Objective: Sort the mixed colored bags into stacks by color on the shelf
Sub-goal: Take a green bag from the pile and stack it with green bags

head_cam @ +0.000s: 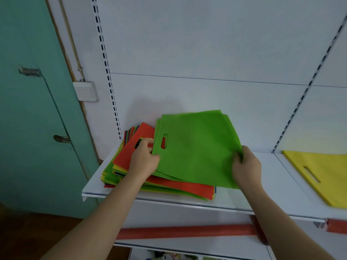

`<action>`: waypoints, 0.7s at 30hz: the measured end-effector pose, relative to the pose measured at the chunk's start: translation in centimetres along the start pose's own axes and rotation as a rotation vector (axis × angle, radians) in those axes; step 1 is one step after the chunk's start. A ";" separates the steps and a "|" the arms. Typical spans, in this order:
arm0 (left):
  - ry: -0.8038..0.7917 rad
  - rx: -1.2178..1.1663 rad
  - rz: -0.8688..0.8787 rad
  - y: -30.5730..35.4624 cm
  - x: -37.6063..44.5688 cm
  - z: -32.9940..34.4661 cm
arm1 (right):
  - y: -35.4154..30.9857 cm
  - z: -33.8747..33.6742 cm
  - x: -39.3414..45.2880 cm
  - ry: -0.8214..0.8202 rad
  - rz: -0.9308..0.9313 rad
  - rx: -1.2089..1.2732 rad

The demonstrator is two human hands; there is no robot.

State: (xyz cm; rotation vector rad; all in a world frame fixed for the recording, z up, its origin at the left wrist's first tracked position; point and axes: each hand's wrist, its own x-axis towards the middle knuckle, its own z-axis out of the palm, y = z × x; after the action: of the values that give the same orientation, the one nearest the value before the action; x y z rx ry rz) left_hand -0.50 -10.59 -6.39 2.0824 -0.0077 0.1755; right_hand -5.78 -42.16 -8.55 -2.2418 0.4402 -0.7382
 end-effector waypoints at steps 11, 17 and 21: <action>0.186 -0.201 0.293 1.6 1.8 1.0 | -1.5 -1.2 -0.5 0.072 -0.026 0.250; 0.221 -0.154 0.295 1.9 1.8 1.1 | -1.4 -2.2 -0.6 0.199 -0.013 0.247; 0.214 -0.166 0.322 2.5 2.0 1.5 | -1.0 -4.2 -1.4 0.346 0.010 0.308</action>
State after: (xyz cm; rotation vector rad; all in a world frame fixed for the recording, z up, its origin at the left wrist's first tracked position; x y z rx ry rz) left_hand 1.46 -13.03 -4.67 1.8768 -0.2212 0.5735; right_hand -9.40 -43.00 -5.91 -1.8283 0.4661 -1.1150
